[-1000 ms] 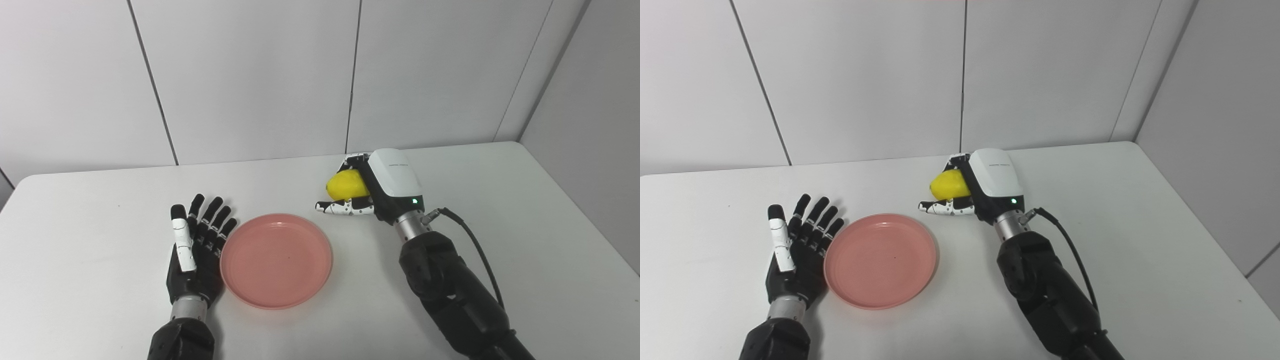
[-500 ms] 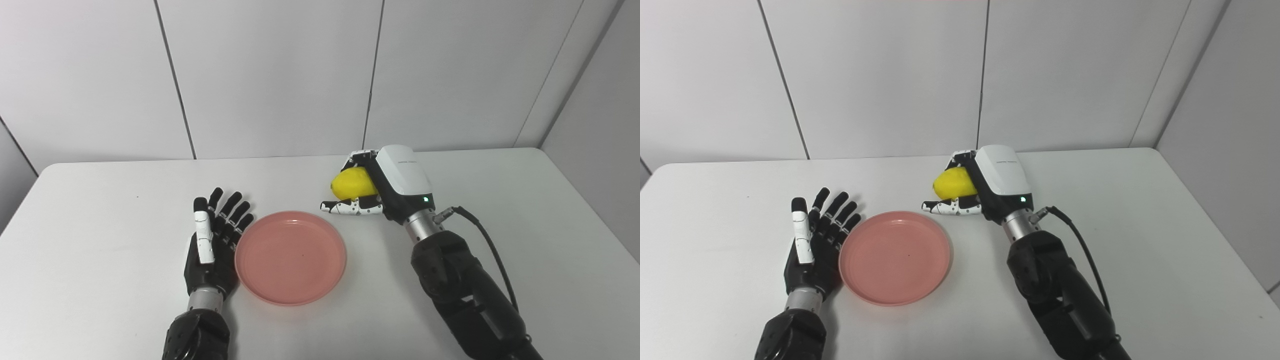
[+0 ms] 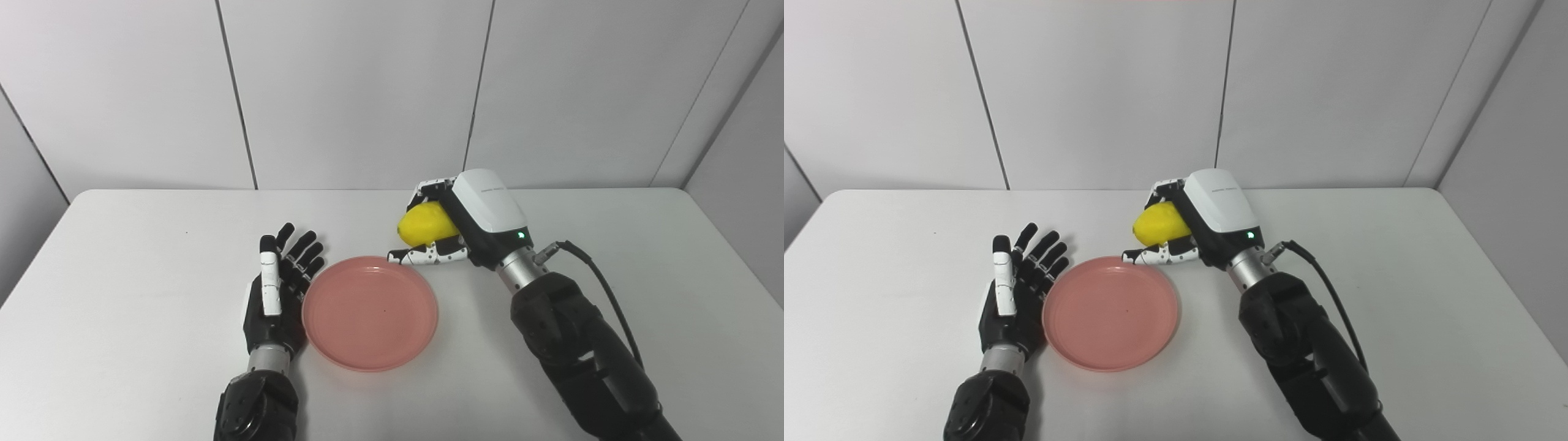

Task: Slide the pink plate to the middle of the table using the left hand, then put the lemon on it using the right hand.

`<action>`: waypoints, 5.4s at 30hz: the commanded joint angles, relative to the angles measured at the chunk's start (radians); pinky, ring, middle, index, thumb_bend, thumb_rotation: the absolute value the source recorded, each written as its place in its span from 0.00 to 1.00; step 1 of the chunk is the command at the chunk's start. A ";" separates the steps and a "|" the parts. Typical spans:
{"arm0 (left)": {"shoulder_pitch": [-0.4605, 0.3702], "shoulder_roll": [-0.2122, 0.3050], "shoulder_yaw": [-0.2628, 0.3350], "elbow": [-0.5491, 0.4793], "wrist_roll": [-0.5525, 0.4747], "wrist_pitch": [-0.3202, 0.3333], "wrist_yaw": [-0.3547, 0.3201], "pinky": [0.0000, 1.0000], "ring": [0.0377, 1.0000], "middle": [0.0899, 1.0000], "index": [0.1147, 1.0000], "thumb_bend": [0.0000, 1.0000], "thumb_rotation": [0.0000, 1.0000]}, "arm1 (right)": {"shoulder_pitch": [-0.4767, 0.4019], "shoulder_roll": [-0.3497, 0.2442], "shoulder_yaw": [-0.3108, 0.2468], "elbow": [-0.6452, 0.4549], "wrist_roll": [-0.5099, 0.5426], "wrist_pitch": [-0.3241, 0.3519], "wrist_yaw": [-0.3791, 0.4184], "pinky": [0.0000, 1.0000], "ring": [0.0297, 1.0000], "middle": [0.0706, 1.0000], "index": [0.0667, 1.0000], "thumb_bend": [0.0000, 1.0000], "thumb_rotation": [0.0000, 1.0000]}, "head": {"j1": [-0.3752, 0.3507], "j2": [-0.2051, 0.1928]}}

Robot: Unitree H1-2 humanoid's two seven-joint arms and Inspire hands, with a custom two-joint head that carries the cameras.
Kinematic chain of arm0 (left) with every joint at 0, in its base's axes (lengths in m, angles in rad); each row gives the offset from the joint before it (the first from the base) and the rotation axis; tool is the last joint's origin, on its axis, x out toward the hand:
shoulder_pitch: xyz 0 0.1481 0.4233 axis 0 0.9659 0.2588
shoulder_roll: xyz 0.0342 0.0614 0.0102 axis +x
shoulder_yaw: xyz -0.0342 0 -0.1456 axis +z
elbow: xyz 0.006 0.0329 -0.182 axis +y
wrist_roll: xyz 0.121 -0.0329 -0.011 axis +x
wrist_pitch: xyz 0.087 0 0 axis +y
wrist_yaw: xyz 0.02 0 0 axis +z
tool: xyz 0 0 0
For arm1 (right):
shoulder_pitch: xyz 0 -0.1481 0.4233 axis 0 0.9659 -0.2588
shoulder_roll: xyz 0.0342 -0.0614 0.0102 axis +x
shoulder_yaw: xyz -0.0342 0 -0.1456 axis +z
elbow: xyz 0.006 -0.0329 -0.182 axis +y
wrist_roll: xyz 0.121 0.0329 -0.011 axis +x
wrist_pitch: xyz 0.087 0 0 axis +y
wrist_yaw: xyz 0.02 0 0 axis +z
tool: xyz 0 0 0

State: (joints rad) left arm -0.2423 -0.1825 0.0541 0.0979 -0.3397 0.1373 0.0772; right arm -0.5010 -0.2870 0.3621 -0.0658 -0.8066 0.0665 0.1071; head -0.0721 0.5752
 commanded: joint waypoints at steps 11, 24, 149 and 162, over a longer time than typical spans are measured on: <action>0.037 -0.073 -0.003 0.045 0.009 0.012 0.041 0.87 0.80 0.75 0.85 0.97 0.80 | -0.078 0.042 0.057 0.061 -0.041 -0.059 -0.010 0.20 0.25 0.33 0.48 0.61 0.50 | -0.009 -0.013; 0.040 -0.076 -0.004 0.039 -0.003 0.022 0.044 0.88 0.82 0.78 0.85 0.98 0.79 | -0.106 0.064 0.105 0.188 -0.075 -0.126 -0.050 0.23 0.27 0.32 0.41 0.59 0.52 | -0.002 -0.007; -0.008 -0.040 -0.027 0.116 0.032 -0.109 0.035 0.84 0.87 0.86 0.84 0.94 0.79 | 0.003 0.196 -0.272 0.267 0.343 -0.109 -0.170 0.66 0.71 0.72 0.71 0.79 1.00 | -0.015 0.002; -0.127 0.015 -0.014 0.202 0.131 -0.119 0.056 1.00 0.96 0.94 0.94 0.98 0.86 | 0.058 0.311 -0.455 0.314 0.722 -0.064 -0.169 0.84 0.81 0.82 0.79 0.81 1.00 | -0.025 0.004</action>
State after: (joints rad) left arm -0.3466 -0.1805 0.0358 0.2724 -0.2424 -0.0040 0.1046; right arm -0.4198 0.0198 -0.0812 0.2647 -0.1222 0.0008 -0.0550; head -0.0982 0.5783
